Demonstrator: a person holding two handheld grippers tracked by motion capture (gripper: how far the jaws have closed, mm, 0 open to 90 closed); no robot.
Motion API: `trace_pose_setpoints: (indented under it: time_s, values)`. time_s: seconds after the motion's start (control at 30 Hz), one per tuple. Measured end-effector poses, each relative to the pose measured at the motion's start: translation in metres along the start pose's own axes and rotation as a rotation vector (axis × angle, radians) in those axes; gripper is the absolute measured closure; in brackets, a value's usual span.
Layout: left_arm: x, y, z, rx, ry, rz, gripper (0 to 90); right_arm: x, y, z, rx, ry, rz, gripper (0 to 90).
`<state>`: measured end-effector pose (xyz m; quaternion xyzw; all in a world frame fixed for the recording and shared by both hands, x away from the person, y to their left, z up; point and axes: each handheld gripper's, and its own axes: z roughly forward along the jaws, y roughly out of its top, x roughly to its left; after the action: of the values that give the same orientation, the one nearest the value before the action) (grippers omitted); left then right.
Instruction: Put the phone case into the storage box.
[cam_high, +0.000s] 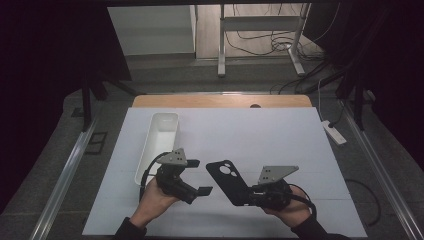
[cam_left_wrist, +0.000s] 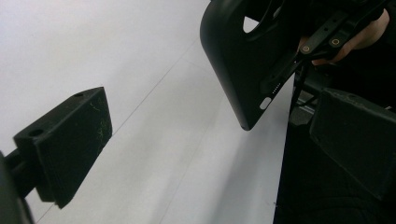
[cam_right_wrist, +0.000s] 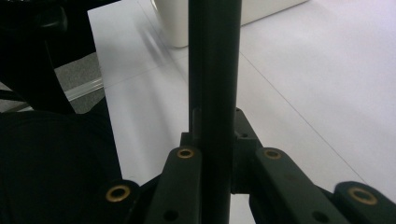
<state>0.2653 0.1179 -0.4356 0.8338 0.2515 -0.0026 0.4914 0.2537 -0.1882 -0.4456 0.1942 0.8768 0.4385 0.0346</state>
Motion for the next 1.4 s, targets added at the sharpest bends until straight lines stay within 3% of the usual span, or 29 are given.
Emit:
trace_pose_setpoints:
  time_s: [0.23,0.27,0.47,0.57,0.6,0.73,1.1,1.4]
  values:
    - [-0.003,0.001,-0.002,-0.019,0.024,-0.008,5.8,0.001,0.000,0.001,-0.005,0.025,0.011,84.6]
    - [-0.003,0.001,-0.004,-0.027,0.037,-0.007,8.7,0.001,0.000,0.001,-0.007,0.027,0.013,84.6]
    - [-0.002,0.000,-0.009,-0.070,-0.017,-0.034,35.7,0.003,0.001,0.001,-0.010,0.032,0.008,84.7]
    - [-0.001,0.001,-0.009,-0.072,-0.028,-0.046,42.8,0.004,0.001,0.002,-0.009,0.034,0.005,84.7]
    - [0.000,0.001,-0.009,-0.070,-0.033,-0.049,49.9,0.004,0.001,0.003,-0.009,0.037,0.005,84.7]
    - [0.001,0.001,-0.009,-0.066,-0.049,-0.054,57.9,0.005,0.001,0.003,-0.004,0.031,0.002,84.6]
    - [0.002,0.001,-0.010,-0.074,-0.068,-0.069,75.2,0.005,0.002,0.004,0.002,0.016,-0.011,84.7]
    - [0.004,0.001,-0.011,-0.084,-0.085,-0.109,80.5,0.008,0.002,0.006,0.014,-0.019,-0.042,84.6]
